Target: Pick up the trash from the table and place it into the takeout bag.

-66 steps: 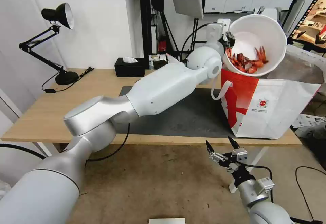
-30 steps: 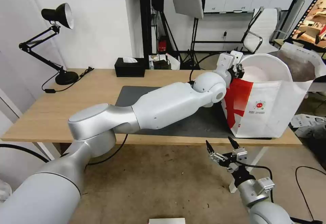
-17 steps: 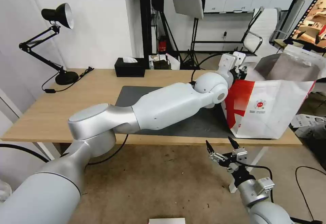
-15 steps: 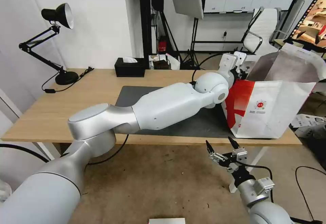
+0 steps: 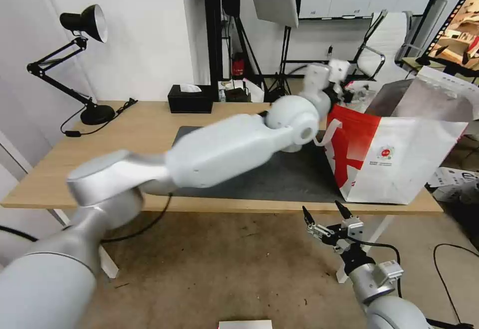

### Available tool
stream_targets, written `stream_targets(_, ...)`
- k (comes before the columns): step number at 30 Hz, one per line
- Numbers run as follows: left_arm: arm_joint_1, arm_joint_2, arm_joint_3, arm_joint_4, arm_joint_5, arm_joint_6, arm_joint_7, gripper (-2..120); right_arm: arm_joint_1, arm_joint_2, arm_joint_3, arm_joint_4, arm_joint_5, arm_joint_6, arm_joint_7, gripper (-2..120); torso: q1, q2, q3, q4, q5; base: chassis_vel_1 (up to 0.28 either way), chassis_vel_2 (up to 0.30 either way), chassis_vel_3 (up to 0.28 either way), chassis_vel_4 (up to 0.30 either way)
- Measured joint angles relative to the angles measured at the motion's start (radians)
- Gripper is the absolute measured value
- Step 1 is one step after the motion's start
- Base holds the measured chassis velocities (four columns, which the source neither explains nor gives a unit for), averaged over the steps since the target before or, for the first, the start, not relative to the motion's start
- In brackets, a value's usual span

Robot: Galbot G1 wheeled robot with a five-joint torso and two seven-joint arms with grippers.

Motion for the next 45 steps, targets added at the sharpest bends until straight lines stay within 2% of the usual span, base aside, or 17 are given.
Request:
stream_targets(6,0.042,0.134,-0.051,-0.129,0.0,-0.024,-0.016,100,0.0,0.0,0.0,0.0,0.0,0.0,0.0,100,0.0,0.0,0.0,-0.0002,0.0,0.0,0.0,0.0,0.0)
stream_targets(9,0.169,0.272,-0.144,-0.27,0.033,-0.035,-0.013,100,0.0,0.0,0.0,0.0,0.0,0.0,0.0,100,0.0,0.0,0.0,-0.0004,0.0001,0.0,0.0,0.0,0.0)
stream_targets(10,0.169,0.272,-0.144,-0.27,0.033,-0.035,-0.013,100,0.0,0.0,0.0,0.0,0.0,0.0,0.0,100,0.0,0.0,0.0,-0.0004,0.0001,0.0,0.0,0.0,0.0)
stream_targets(13,0.365,0.42,-0.276,-0.378,0.12,-0.042,0.044,100,0.0,0.0,0.0,0.0,0.0,0.0,0.0,100,0.0,0.0,0.0,0.0,-0.0003,0.0,0.0,0.0,0.0)
stream_targets(14,0.365,0.42,-0.276,-0.378,0.12,-0.042,0.044,100,0.0,0.0,0.0,0.0,0.0,0.0,0.0,100,0.0,0.0,0.0,0.0,-0.0003,0.0,0.0,0.0,0.0)
stream_targets(16,0.54,0.52,-0.414,-0.446,0.197,-0.049,0.096,100,0.0,0.0,0.0,0.0,0.0,0.0,0.0,100,0.0,0.0,0.0,0.0002,-0.0001,0.0,0.0,0.0,0.0)
stream_targets(17,0.54,0.52,-0.414,-0.446,0.197,-0.049,0.096,100,0.0,0.0,0.0,0.0,0.0,0.0,0.0,100,0.0,0.0,0.0,0.0002,-0.0001,0.0,0.0,0.0,0.0)
stream_targets(20,0.821,0.592,-0.635,-0.533,0.278,-0.057,0.148,100,0.0,0.0,0.0,0.0,0.0,0.0,0.0,100,0.0,0.0,0.0,0.0,-0.0007,0.0,0.0,0.0,0.0)
stream_targets(21,0.821,0.592,-0.635,-0.533,0.278,-0.057,0.148,100,0.0,0.0,0.0,0.0,0.0,0.0,0.0,100,0.0,0.0,0.0,0.0,-0.0007,0.0,0.0,0.0,0.0)
stream_targets(23,0.99,0.607,-0.762,-0.577,0.345,-0.079,0.174,100,0.0,0.0,0.0,0.0,0.0,0.0,0.0,100,0.0,0.0,0.0,0.0001,0.0006,0.0,0.0,0.0,0.0)
stream_targets(29,1.29,0.557,-0.959,-0.656,0.49,-0.136,0.196,100,0.0,0.0,0.0,0.0,0.0,0.0,0.0,100,0.0,0.0,0.0,-0.0003,0.0005,0.0,0.0,0.0,0.0)
stream_targets(31,1.444,0.477,-1.066,-0.686,0.593,-0.159,0.218,100,0.0,0.0,0.0,0.0,0.0,0.0,0.0,100,0.0,0.0,0.0,-0.0005,0.0005,0.0,0.0,0.0,0.0)
stream_targets(34,1.519,0.438,-1.11,-0.695,0.645,-0.175,0.234,100,0.0,0.0,0.0,0.0,0.0,0.0,0.0,100,0.0,0.0,0.0,-0.0003,0.0003,0.0,0.0,0.0,0.0)
stream_targets(37,1.728,0.302,-1.212,-0.719,0.796,-0.236,0.292,100,0.0,0.0,0.0,0.0,0.0,0.0,0.0,100,0.0,0.0,0.0,-0.0003,0.0004,0.0,0.0,0.0,0.0)
stream_targets(38,1.728,0.302,-1.212,-0.719,0.796,-0.236,0.292,100,0.0,0.0,0.0,0.0,0.0,0.0,0.0,100,0.0,0.0,0.0,-0.0003,0.0004,0.0,0.0,0.0,0.0)
stream_targets(41,1.896,0.167,-1.237,-0.71,0.962,-0.318,0.353,100,0.0,0.0,0.0,0.0,0.0,0.0,0.0,100,0.0,0.0,0.0,-0.0001,0.0006,0.0,0.0,0.0,0.0)
stream_targets(45,1.957,0.102,-1.232,-0.689,1.037,-0.371,0.379,100,0.0,0.0,0.0,0.0,0.0,0.0,0.0,100,0.0,0.0,0.0,-0.0002,0.0007,0.0,0.0,0.0,0.0)
